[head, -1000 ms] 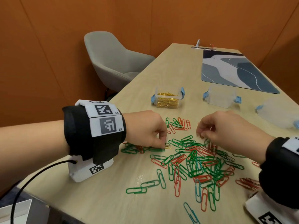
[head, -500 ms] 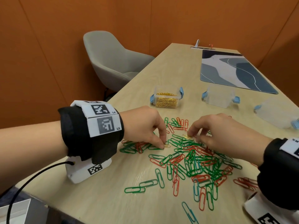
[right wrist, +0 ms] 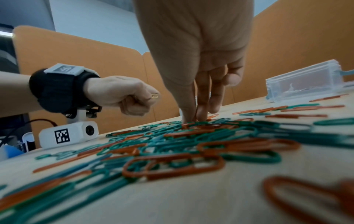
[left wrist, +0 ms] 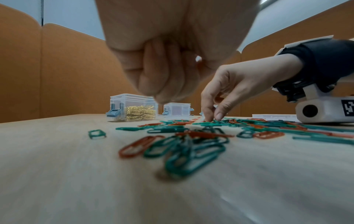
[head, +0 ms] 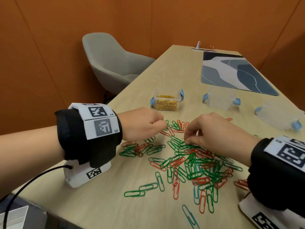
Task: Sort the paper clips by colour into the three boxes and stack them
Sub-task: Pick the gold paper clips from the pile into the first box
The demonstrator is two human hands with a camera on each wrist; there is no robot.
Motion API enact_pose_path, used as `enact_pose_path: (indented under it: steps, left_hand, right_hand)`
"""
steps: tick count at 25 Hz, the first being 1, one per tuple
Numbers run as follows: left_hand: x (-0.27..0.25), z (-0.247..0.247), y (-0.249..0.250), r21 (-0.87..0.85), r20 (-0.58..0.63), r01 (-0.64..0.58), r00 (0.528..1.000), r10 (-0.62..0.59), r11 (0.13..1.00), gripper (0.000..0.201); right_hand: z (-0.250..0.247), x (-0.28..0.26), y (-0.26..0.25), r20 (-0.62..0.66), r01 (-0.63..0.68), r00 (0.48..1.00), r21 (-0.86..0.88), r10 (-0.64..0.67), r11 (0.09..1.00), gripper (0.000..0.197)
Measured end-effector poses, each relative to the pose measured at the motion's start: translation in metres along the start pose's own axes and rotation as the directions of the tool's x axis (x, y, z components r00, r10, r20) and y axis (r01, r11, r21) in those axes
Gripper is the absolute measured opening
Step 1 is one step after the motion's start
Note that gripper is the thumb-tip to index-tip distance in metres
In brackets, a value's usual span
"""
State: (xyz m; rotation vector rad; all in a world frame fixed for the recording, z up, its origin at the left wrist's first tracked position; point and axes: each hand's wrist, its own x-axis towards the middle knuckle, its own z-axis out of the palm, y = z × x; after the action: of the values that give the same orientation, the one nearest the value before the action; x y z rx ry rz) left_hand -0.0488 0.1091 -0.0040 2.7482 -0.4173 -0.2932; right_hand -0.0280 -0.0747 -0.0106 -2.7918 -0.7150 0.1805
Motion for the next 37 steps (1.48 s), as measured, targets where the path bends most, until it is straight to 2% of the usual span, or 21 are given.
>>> enact_pose_path:
  steps: [2,4,6,8,12,15,17,19,21,24,26,30,34,37]
  left_hand:
    - [0.001,-0.005,-0.002,-0.086,-0.054,0.034,0.998,-0.039,0.996,0.035]
    - [0.0,-0.011,-0.005,-0.304,-0.018,0.123,0.991,-0.135,0.945,0.033]
    - [-0.002,-0.019,-0.009,-0.55,0.081,0.221,0.974,-0.212,0.805,0.033]
    - [-0.004,-0.024,-0.015,-0.708,0.141,0.254,0.965,-0.221,0.659,0.032]
    - [-0.007,-0.021,-0.022,-0.843,0.24,0.298,0.954,-0.182,0.448,0.026]
    - [-0.009,-0.015,-0.021,-0.851,0.346,0.386,0.922,-0.173,0.357,0.023]
    - [-0.008,-0.011,-0.02,-0.811,0.381,0.431,0.902,-0.203,0.395,0.032]
    - [-0.005,-0.007,-0.017,-0.75,0.388,0.471,0.882,-0.269,0.463,0.046]
    - [-0.005,-0.003,-0.015,-0.681,0.382,0.503,0.864,-0.328,0.532,0.052]
    - [-0.007,0.001,-0.014,-0.61,0.375,0.51,0.86,-0.346,0.607,0.047]
    - [-0.007,0.001,-0.012,-0.625,0.419,0.516,0.855,-0.306,0.586,0.044]
    - [-0.006,-0.002,-0.006,-0.697,0.507,0.537,0.838,-0.204,0.475,0.037]
    - [-0.005,-0.002,-0.003,-0.701,0.511,0.527,0.841,-0.177,0.48,0.036]
    - [-0.006,0.0,-0.001,-0.693,0.518,0.532,0.837,-0.177,0.487,0.036]
  right_hand:
    - [0.004,0.004,-0.002,0.035,-0.011,0.999,0.009,0.01,1.0,0.01]
    - [0.006,0.005,-0.003,0.089,-0.034,0.995,0.019,0.032,0.999,0.013]
    - [0.006,0.004,-0.002,0.12,-0.045,0.992,0.027,0.042,0.999,0.013]
    - [0.005,0.003,0.0,0.126,-0.028,0.992,0.04,0.023,0.999,0.015]
    - [0.002,0.0,0.003,0.103,-0.011,0.995,0.059,0.005,0.998,0.018]
    - [-0.001,-0.001,0.007,-0.029,-0.03,0.999,0.108,0.033,0.994,0.017]
    - [-0.003,0.0,0.01,-0.142,-0.02,0.989,0.141,0.04,0.99,0.013]
    - [-0.004,-0.001,0.011,-0.165,-0.01,0.986,0.124,0.03,0.992,0.007]
    - [-0.003,-0.003,0.009,-0.079,-0.012,0.997,0.108,0.02,0.994,0.006]
    - [-0.002,-0.004,0.004,0.022,-0.026,0.999,0.07,0.024,0.997,0.005]
    - [-0.001,-0.003,0.003,0.033,-0.022,0.999,0.045,0.021,0.999,0.009]
    - [0.002,-0.005,0.001,0.125,-0.041,0.991,0.026,0.038,0.999,0.021]
    - [0.002,-0.007,0.002,0.173,-0.043,0.984,0.041,0.036,0.998,0.026]
    - [0.002,-0.007,0.004,0.154,-0.002,0.988,0.066,-0.008,0.998,0.022]
